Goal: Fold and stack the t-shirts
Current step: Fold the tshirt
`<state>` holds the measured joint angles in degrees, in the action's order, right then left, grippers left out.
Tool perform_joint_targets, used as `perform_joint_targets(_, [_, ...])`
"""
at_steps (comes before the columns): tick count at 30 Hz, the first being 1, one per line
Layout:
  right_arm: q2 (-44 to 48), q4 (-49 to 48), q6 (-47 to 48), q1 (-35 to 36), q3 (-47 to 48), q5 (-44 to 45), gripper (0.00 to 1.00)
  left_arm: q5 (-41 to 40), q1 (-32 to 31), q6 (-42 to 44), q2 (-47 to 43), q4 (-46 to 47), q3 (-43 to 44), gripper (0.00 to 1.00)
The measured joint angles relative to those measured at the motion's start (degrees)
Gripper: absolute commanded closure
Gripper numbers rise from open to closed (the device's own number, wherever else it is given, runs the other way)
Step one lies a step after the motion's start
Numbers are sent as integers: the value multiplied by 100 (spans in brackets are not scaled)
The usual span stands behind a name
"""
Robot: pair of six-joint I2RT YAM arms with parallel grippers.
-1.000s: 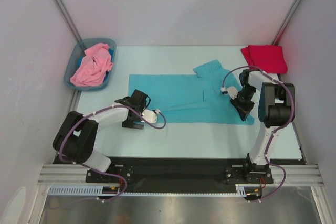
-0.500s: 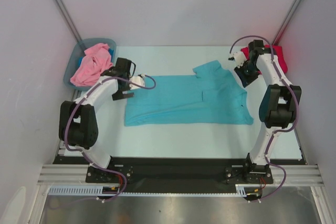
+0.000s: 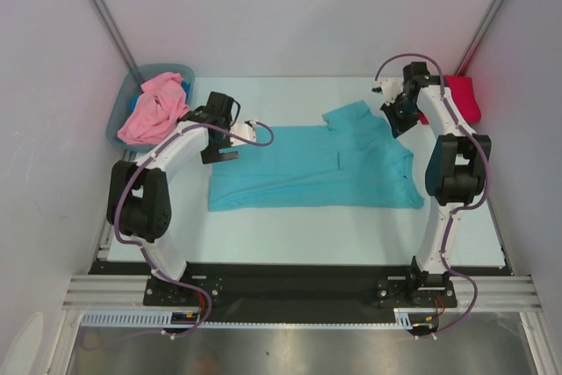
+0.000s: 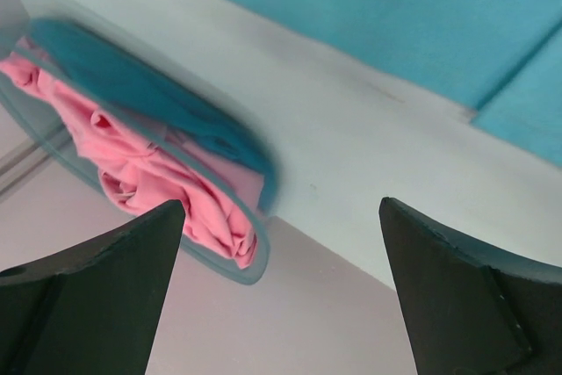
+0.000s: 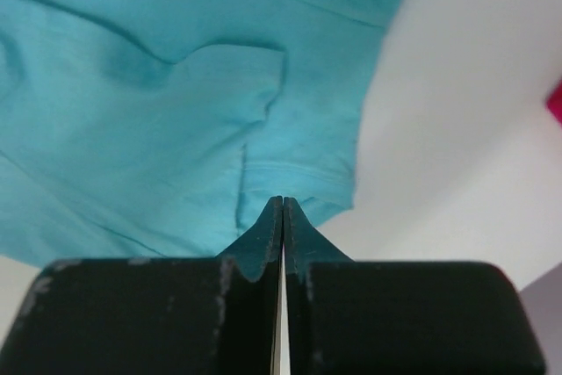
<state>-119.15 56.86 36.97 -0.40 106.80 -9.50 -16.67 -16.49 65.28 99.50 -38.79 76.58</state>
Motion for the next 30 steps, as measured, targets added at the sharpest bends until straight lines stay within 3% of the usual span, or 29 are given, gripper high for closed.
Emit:
perform_joint_targets(15, [2, 433, 398, 321, -1029, -92, 100, 787, -457, -380, -2, -1032, 173, 0])
perform_joint_targets(30, [2, 205, 319, 673, -1547, -118, 100, 1541, -634, -658, 404, -1690, 474, 0])
